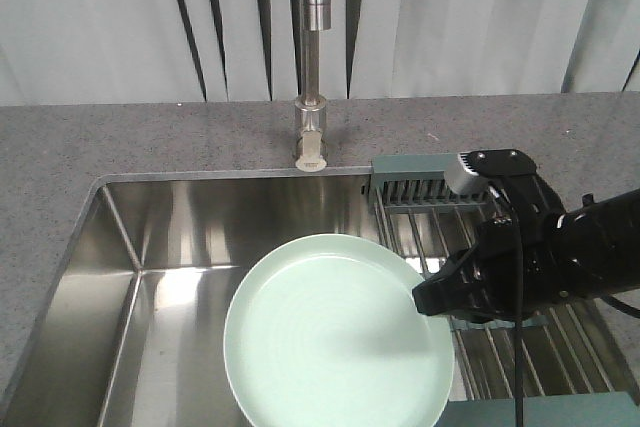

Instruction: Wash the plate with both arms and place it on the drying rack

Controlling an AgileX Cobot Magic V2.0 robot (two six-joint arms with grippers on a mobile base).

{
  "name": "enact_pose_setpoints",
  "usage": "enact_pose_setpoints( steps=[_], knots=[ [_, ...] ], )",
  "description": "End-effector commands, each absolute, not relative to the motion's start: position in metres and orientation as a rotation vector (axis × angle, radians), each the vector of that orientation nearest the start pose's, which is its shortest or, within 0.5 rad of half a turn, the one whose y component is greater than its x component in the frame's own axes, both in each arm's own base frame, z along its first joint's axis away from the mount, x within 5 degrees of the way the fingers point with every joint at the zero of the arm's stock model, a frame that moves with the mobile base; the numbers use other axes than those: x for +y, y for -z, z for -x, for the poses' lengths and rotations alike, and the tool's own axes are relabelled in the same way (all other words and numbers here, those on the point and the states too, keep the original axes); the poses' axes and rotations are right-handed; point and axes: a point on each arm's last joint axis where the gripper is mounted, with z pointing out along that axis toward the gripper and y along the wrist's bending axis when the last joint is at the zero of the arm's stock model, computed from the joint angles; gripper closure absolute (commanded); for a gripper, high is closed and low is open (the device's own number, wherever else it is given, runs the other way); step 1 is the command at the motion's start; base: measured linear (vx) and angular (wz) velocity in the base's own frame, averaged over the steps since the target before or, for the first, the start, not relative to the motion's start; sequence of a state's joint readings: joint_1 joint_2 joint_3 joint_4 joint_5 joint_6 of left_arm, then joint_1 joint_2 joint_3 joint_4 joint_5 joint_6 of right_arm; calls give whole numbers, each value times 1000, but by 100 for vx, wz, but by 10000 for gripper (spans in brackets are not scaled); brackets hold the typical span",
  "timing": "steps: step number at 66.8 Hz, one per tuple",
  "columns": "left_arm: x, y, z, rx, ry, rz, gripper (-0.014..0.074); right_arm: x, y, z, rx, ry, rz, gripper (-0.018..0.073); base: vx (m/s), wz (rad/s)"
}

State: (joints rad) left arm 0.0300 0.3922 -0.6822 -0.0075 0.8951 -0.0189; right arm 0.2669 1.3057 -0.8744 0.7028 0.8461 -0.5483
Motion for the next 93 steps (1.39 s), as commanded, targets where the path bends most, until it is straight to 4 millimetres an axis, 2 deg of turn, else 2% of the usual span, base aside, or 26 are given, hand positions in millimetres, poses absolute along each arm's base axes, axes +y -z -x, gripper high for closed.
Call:
enact_pose_setpoints(
  steps=[1,15,24,37,45,57,73,81,93],
  knots=[
    [1,-345,-61,2017,20,61,11,109,-289,-226,2448,-752,573,561,0,0],
    [1,-345,-61,2017,20,61,11,110,-290,-230,2443,-724,663,561,0,0],
    [1,-345,-61,2017,20,61,11,117,-294,-246,2451,-724,709,561,0,0],
    [1,-345,-61,2016,20,61,11,145,-301,-270,2443,-683,785,561,0,0],
    [1,-345,-61,2016,20,61,11,160,-304,-289,2430,-669,812,561,0,0],
    [1,-345,-61,2016,20,61,11,171,-309,-321,2414,-662,791,561,0,0],
    [1,-345,-61,2016,20,61,11,165,-320,-359,2378,-646,726,561,0,0],
    [1,-345,-61,2016,20,61,11,149,-324,-371,2372,-627,660,561,0,0],
    [1,-345,-61,2016,20,61,11,123,-329,-376,2393,-583,566,561,0,0]
  ],
)
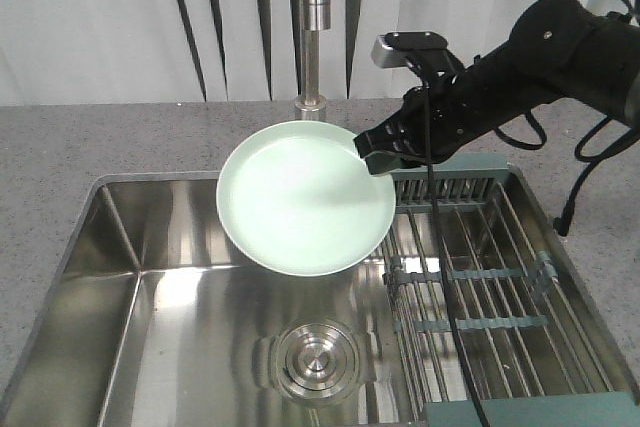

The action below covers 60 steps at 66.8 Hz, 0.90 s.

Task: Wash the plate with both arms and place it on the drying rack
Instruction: 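Swing the plate under the faucet with the right gripper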

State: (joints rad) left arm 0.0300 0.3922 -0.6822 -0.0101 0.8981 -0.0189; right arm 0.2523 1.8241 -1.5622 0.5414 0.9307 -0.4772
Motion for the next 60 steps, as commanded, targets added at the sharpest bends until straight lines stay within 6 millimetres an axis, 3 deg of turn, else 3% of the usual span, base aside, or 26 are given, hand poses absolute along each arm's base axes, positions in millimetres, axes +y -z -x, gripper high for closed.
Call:
enact_pose_setpoints(
  steps=[1,10,25,42,60],
  knots=[
    [1,-345,-61,2016,20,61,11,121,-330,-376,2394,-579,557,561,0,0],
    [1,-345,-61,2016,20,61,11,103,-330,-370,2396,-557,487,561,0,0],
    [1,-345,-61,2016,20,61,11,81,-321,-339,2422,-524,411,561,0,0],
    [1,-345,-61,2016,20,61,11,79,-316,-303,2444,-540,391,561,0,0],
    [1,-345,-61,2016,20,61,11,98,-313,-278,2464,-572,448,561,0,0]
  ],
)
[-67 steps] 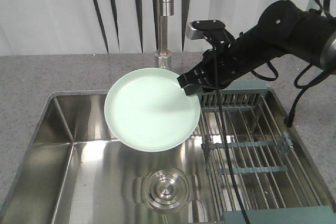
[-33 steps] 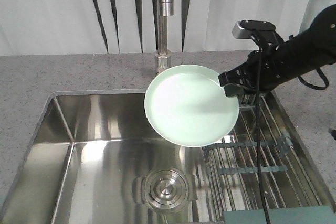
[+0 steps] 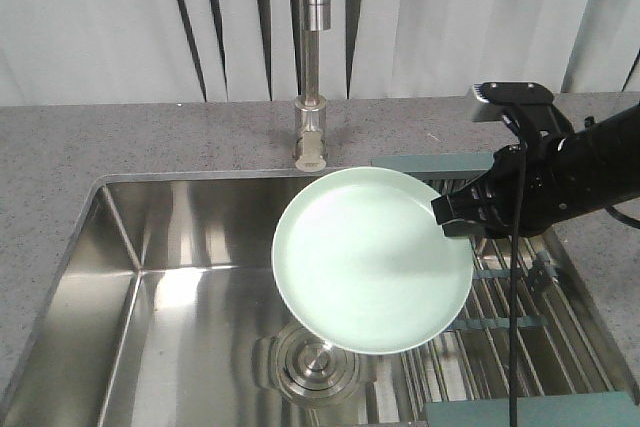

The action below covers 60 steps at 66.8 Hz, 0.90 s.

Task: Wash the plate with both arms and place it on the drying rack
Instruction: 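Swing the plate under the faucet with the right gripper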

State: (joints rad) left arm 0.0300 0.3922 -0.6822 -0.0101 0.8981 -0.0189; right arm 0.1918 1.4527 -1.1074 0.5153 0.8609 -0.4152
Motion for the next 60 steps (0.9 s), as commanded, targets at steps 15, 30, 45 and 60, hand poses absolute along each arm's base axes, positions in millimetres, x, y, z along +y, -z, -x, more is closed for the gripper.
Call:
enact_pose_setpoints(
  steps=[15,30,45,60],
  knots=[
    [1,-345,-61,2016,20,61,11,127,-313,-271,2436,-614,515,561,0,0],
    [1,-345,-61,2017,20,61,11,148,-316,-277,2421,-647,549,561,0,0],
    [1,-345,-61,2017,20,61,11,160,-318,-300,2420,-643,570,561,0,0],
    [1,-345,-61,2018,20,61,11,169,-321,-327,2401,-617,592,561,0,0]
  ],
)
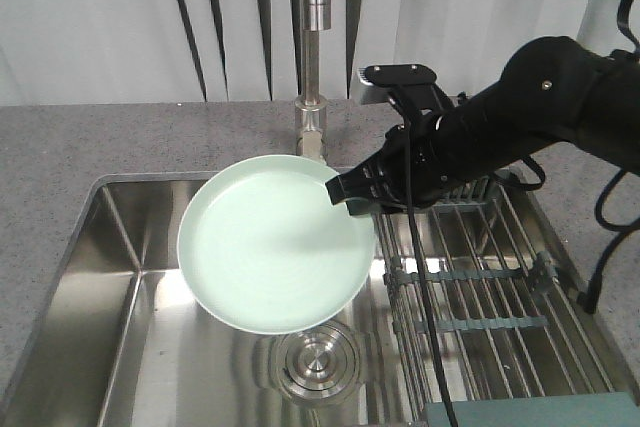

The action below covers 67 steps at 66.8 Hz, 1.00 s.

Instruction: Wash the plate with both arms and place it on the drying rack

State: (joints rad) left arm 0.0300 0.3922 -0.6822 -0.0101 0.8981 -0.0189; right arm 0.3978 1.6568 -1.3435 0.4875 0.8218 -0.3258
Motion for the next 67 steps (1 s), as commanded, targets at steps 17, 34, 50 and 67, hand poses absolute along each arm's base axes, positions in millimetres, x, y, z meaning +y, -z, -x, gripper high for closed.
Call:
enact_pose_setpoints(
  steps=[17,34,50,67],
  knots=[
    [1,-345,-61,2018,20,61,11,156,-330,-362,2372,-589,537,561,0,0],
    [1,-345,-61,2018,20,61,11,119,-331,-384,2380,-551,425,561,0,0],
    [1,-345,-61,2018,20,61,11,86,-329,-380,2397,-513,338,561,0,0],
    [1,-345,-61,2018,20,61,11,56,-319,-350,2419,-464,262,561,0,0]
  ],
)
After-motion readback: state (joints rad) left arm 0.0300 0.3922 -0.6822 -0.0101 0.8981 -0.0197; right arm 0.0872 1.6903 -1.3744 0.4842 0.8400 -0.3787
